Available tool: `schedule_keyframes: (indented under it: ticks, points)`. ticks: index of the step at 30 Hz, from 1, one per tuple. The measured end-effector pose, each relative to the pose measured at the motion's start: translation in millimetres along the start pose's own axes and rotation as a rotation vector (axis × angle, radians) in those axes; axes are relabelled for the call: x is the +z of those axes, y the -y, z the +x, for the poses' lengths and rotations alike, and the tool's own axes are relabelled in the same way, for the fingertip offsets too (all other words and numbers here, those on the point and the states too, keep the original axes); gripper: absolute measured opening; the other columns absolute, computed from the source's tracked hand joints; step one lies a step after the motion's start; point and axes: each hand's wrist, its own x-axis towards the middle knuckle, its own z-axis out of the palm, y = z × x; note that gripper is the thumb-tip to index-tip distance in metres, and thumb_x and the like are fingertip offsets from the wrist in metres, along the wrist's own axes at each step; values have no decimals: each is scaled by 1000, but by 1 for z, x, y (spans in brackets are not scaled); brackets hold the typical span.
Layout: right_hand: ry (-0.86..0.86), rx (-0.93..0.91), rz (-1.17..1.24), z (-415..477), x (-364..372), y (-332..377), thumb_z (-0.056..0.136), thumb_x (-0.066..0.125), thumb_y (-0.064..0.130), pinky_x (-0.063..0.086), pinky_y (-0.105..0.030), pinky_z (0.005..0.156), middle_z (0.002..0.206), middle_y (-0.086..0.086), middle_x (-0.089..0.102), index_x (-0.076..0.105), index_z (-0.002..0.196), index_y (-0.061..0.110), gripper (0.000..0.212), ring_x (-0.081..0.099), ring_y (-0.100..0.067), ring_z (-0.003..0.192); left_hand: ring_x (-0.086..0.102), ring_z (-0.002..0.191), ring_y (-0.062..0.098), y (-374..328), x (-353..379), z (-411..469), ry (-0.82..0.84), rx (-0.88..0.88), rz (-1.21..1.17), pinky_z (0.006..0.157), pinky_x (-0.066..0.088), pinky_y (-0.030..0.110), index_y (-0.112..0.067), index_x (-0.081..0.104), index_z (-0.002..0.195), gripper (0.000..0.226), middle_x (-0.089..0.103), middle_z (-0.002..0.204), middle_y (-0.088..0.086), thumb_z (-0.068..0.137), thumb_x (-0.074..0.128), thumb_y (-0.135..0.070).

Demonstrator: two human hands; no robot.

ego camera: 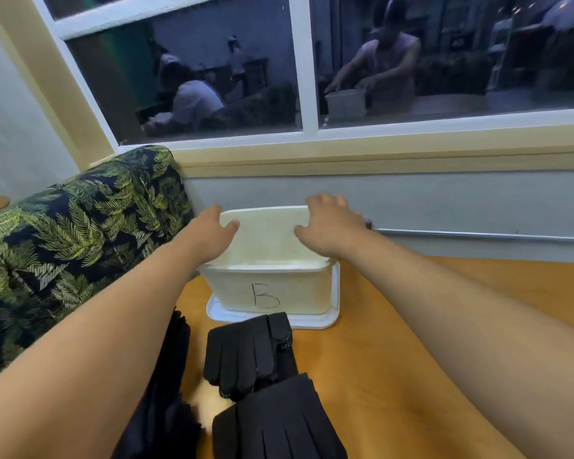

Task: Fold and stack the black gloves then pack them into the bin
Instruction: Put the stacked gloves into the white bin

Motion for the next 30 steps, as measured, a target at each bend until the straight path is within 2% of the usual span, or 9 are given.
schedule_keyframes:
  ticks: [3,6,9,13,17,22,27,30]
  points:
    - [146,56,-58,8,16,6,98,37,79,22,-67,124,180,-3,0,10,171,26,95,-7,-37,164,24,161,28,12,11,13,42,32,-3,128,26,49,-20,15,170,79,17,177,1,109,40,-62]
    - [200,53,-119,7,19,4,93,30,90,18,-68,125,180,-2,-11,-1,172,28,105,-19,-37,163,23,161,28,17,20,19,42,37,4,128,25,51,-23,12,171,79,14,178,-1,108,39,-63]
    - [215,36,-157,4,14,-3,92,30,90,18,-69,124,179,-2,-15,-7,171,29,106,-20,-36,163,15,163,31,5,24,12,67,31,93,129,20,53,-25,5,171,77,0,179,-3,109,36,-60]
    - [204,29,-130,-14,-2,-36,94,26,90,17,-66,126,179,1,-14,-8,171,35,100,-18,-32,164,9,163,35,-29,35,-10,100,29,124,128,20,56,-29,0,171,74,-7,179,-2,110,31,-58]
    - [188,67,-158,-47,-29,-87,94,27,90,13,-64,126,179,3,-13,-7,170,39,97,-17,-30,164,7,163,36,-89,55,-40,109,64,134,127,21,60,-34,2,170,74,-8,179,0,108,29,-64]
    - [193,162,-189,-112,-67,-161,90,29,94,13,-65,128,179,7,-15,-6,169,45,99,-19,-27,164,-4,164,36,-179,87,-89,167,128,137,128,14,58,-38,-1,170,82,-16,178,3,102,26,-76]
    - [207,204,-245,-187,-92,-208,87,29,97,9,-64,130,177,7,-23,-1,169,48,100,-26,-28,162,0,164,36,-235,109,-150,173,194,216,125,22,55,-39,8,169,100,-18,177,5,89,39,-89]
    - [223,215,-268,-229,-100,-215,85,28,98,9,-64,129,176,6,-27,1,168,49,101,-30,-28,161,3,163,39,-248,115,-182,176,216,244,125,22,54,-43,11,168,101,-19,177,7,84,42,-89]
